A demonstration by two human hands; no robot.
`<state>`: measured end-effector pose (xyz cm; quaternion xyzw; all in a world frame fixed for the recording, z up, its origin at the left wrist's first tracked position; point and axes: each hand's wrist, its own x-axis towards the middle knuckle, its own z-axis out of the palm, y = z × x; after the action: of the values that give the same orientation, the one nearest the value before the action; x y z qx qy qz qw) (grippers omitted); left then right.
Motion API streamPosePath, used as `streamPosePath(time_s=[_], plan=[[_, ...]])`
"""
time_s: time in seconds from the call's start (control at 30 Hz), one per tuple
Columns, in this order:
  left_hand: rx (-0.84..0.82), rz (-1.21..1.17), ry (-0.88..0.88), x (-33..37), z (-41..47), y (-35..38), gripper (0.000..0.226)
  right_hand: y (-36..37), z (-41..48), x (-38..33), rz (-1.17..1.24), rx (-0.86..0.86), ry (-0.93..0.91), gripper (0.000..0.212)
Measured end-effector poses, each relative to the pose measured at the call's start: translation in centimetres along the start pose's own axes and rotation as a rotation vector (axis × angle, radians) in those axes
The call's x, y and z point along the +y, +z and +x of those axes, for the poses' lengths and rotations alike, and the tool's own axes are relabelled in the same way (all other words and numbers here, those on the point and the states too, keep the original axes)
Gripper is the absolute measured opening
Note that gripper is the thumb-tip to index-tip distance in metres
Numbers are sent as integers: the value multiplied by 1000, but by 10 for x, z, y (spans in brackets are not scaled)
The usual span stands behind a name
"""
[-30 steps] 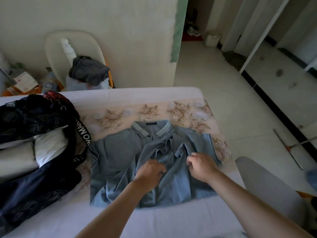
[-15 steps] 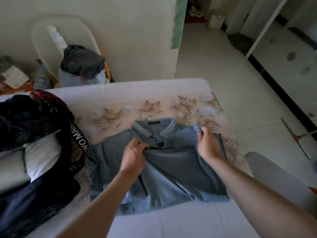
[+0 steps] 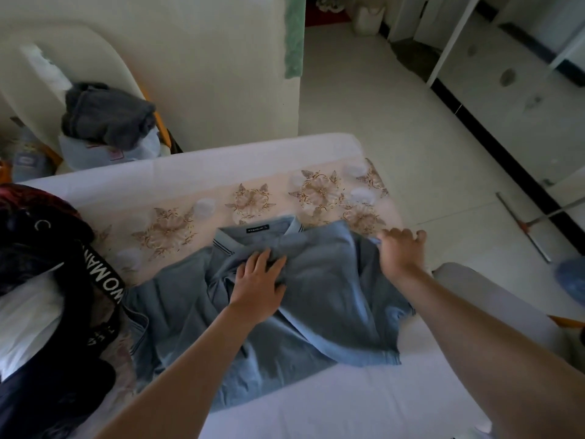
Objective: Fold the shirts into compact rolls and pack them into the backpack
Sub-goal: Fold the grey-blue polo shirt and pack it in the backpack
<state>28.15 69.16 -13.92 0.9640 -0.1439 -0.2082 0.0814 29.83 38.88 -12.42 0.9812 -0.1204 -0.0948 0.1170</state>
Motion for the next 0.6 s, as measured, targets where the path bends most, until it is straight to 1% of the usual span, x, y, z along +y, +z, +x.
streamPosePath(time_s=[0.03,0.07,0.1,0.13,0.17,0.2,0.23,0.27,0.3,0.33,0.37,0.4,0.47,0.5,0.6], plan=[[14,-33,12,-1,1,1,57,2,2,5,-20,40,35,27],[65,-101,27,-1,0,0,51,6,5,9,-6,80,50,28],[152,-192,38,-2,0,-3,45,6,5,10,37,117,31,33],[271,-264,39,-3,1,-6,40,7,5,7,89,151,-36,41],[372,-285,8,-6,2,-8,37,7,5,0,148,197,-133,48],[420,-270,-54,-10,2,-11,38,5,5,-11,215,257,-236,52],[408,-242,-134,-15,2,-14,41,3,5,-26,271,315,-323,51],[356,-206,-219,-19,2,-16,43,-1,4,-42,303,337,-373,48],[292,-174,-294,-25,0,-18,45,-5,4,-58,302,309,-376,45],[236,-151,-347,-30,-2,-20,48,-9,4,-73,290,256,-331,45],[192,-136,-372,-35,-4,-20,50,-11,5,-84,289,192,-245,47],[169,-122,-367,-40,-6,-21,47,-12,7,-92,306,122,-146,48],[188,-117,-322,-50,-7,-21,33,-10,12,-94,381,22,-6,44],[218,-147,-305,-54,-7,-22,27,-7,16,-92,424,14,-5,44],[272,-306,-318,-57,-3,-31,24,-3,23,-82,561,57,-122,50]])
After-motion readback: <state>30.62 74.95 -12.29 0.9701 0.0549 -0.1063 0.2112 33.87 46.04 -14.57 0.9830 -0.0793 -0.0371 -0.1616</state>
